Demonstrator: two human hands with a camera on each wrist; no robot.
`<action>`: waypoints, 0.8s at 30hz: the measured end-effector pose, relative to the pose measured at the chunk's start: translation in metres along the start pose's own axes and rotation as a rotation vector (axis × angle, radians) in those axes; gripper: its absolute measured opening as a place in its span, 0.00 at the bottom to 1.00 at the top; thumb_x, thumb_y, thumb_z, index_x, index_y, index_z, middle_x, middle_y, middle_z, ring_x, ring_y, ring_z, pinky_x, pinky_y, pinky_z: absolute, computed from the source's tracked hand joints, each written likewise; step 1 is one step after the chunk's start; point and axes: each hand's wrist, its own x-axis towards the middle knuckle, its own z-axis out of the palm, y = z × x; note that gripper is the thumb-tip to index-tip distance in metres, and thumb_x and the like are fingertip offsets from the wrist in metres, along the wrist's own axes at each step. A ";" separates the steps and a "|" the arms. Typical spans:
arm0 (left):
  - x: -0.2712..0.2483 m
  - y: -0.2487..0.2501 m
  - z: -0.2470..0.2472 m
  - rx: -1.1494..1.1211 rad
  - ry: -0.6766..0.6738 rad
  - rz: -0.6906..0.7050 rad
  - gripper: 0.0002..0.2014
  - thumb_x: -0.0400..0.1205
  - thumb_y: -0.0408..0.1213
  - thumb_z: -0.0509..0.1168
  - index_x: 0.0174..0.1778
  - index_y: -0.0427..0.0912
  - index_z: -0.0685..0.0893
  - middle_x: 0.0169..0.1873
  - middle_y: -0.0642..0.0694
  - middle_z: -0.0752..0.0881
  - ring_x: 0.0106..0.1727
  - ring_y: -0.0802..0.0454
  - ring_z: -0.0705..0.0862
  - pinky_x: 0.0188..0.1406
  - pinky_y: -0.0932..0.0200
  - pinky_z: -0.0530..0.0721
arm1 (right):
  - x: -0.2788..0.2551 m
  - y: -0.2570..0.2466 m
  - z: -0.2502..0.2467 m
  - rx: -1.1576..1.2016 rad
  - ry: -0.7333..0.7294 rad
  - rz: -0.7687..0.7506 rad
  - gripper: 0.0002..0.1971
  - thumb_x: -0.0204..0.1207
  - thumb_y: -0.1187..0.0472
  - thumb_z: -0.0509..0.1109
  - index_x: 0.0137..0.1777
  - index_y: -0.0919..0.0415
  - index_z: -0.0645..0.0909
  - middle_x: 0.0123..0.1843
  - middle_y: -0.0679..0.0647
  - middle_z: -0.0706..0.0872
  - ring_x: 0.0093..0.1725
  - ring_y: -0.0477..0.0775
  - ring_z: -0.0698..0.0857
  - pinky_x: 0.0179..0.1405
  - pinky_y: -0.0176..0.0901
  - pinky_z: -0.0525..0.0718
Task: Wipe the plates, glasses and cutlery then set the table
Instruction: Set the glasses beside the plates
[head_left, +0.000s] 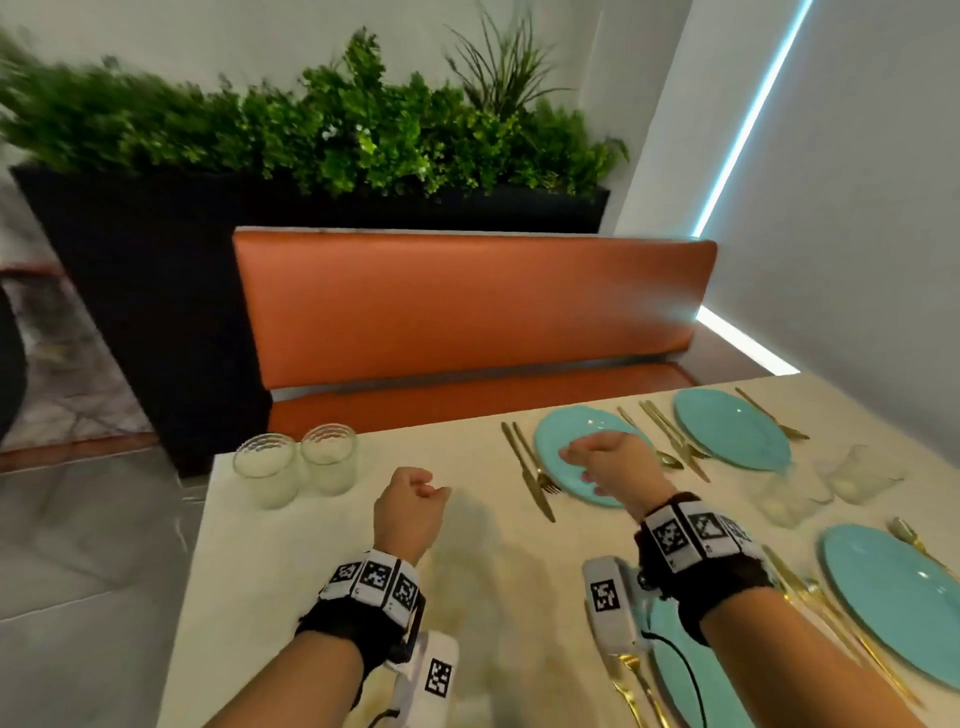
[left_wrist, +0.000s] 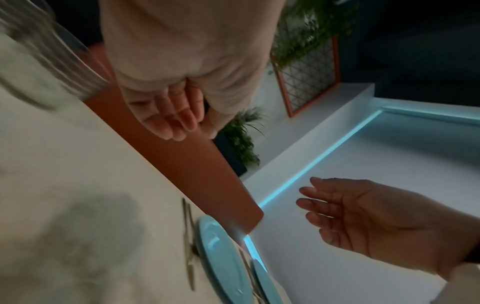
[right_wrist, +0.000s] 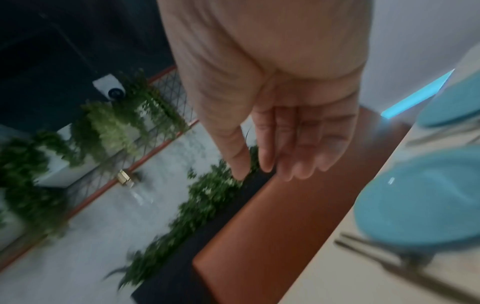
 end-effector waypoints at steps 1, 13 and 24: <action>0.006 -0.012 -0.021 0.006 0.046 -0.052 0.14 0.79 0.37 0.68 0.58 0.38 0.78 0.45 0.44 0.84 0.58 0.41 0.83 0.56 0.56 0.77 | -0.002 -0.012 0.028 -0.015 -0.068 -0.003 0.05 0.71 0.56 0.75 0.37 0.54 0.83 0.36 0.50 0.82 0.38 0.50 0.80 0.39 0.40 0.79; 0.094 -0.123 -0.156 -0.015 0.202 -0.319 0.48 0.67 0.39 0.80 0.78 0.39 0.61 0.75 0.38 0.70 0.73 0.39 0.72 0.71 0.47 0.74 | 0.038 -0.061 0.257 -0.224 -0.349 0.103 0.45 0.65 0.50 0.79 0.78 0.60 0.59 0.74 0.58 0.73 0.72 0.58 0.75 0.64 0.44 0.75; 0.145 -0.135 -0.155 -0.062 0.121 -0.137 0.60 0.37 0.52 0.78 0.71 0.56 0.68 0.56 0.55 0.80 0.70 0.47 0.75 0.75 0.41 0.68 | 0.085 -0.050 0.327 0.062 -0.247 -0.049 0.46 0.55 0.64 0.85 0.74 0.55 0.65 0.59 0.49 0.81 0.65 0.53 0.78 0.55 0.36 0.75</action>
